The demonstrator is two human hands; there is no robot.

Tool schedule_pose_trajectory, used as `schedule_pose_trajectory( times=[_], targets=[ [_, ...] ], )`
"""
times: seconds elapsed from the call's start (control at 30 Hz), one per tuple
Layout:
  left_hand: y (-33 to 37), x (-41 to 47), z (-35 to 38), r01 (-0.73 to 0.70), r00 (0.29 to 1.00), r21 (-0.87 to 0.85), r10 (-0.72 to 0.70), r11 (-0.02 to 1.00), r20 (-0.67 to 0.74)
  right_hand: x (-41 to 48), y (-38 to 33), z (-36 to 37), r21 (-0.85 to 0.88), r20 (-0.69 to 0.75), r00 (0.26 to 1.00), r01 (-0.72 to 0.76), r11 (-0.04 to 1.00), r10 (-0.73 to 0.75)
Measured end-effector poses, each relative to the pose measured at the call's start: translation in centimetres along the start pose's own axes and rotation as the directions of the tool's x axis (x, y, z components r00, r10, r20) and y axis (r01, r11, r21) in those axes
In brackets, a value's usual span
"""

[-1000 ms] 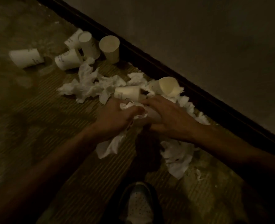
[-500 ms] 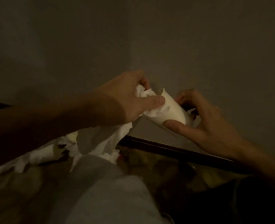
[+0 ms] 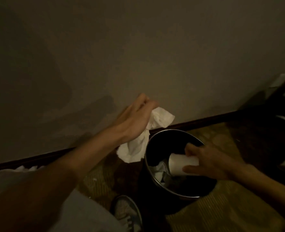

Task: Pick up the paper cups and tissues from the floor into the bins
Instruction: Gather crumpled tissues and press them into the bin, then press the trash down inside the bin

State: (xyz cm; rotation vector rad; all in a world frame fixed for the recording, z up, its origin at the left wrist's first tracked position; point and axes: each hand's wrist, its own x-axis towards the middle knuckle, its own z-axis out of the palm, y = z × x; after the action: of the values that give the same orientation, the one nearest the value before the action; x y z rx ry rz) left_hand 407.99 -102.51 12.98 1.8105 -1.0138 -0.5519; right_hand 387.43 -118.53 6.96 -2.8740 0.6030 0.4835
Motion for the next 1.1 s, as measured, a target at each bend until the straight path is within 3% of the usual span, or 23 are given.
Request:
schedule_pose_trajectory(
  times=[0.1,0.23,0.3,0.33,0.4,0.47,0.5,0.57,0.63,0.7,0.8,0.97,1.1],
  targets=[
    [-1.6,1.5,2.5,0.066,0.997,-0.080,-0.062,0.995,0.054,1.1,0.0,3.3,0.091,0.142,0.989,0.022,0.996,-0.035],
    [-0.7,4.0,3.6,0.014,1.000,-0.165,-0.017,0.986,-0.017,2.6,0.0,5.0,0.182,0.161,0.984,0.044,0.982,-0.073],
    [0.0,4.3,5.3,0.007,0.999,-0.169,-0.013,0.986,-0.031,2.3,0.6,5.6,0.335,0.160,0.983,0.035,0.941,-0.093],
    [0.3,4.2,6.4,0.001,0.999,-0.179,-0.007,0.984,-0.033,2.0,0.8,5.5,0.483,0.093,0.991,0.038,0.875,-0.094],
    [0.5,4.3,8.5,0.000,1.000,-0.199,-0.001,0.980,-0.005,1.4,1.1,3.8,0.785,-0.170,0.985,0.134,0.605,0.003],
    [0.5,4.6,10.1,0.029,0.998,-0.176,-0.019,0.984,0.056,1.2,1.7,1.8,0.886,-0.381,0.910,0.309,0.346,0.161],
    [0.5,4.7,10.7,0.052,0.995,-0.154,-0.038,0.987,0.092,1.0,2.1,0.8,0.879,-0.438,0.875,0.369,0.301,0.208],
    [0.4,5.0,11.8,0.110,0.982,-0.127,-0.088,0.986,0.167,0.9,2.7,-0.5,0.827,-0.505,0.835,0.397,0.398,0.218],
    [-0.1,5.3,12.8,0.174,0.957,-0.099,-0.144,0.980,0.253,1.1,3.3,-0.8,0.725,-0.509,0.842,0.307,0.616,0.180],
    [-1.0,5.9,13.5,0.188,0.931,0.004,-0.179,0.982,0.318,1.8,4.1,-0.7,0.636,-0.460,0.868,0.177,0.751,0.184],
    [-2.9,7.1,14.0,0.114,0.887,0.266,-0.219,0.957,0.406,3.0,5.3,-0.2,0.603,-0.296,0.935,0.024,0.797,0.196],
    [-6.1,6.3,15.4,0.033,0.809,0.470,-0.300,0.882,0.506,3.9,5.8,2.8,0.573,0.060,0.996,-0.086,0.815,0.063],
    [-7.0,5.8,15.8,0.016,0.751,0.562,-0.381,0.827,0.539,4.2,5.8,3.9,0.514,0.137,0.990,-0.084,0.854,0.015]
  ],
)
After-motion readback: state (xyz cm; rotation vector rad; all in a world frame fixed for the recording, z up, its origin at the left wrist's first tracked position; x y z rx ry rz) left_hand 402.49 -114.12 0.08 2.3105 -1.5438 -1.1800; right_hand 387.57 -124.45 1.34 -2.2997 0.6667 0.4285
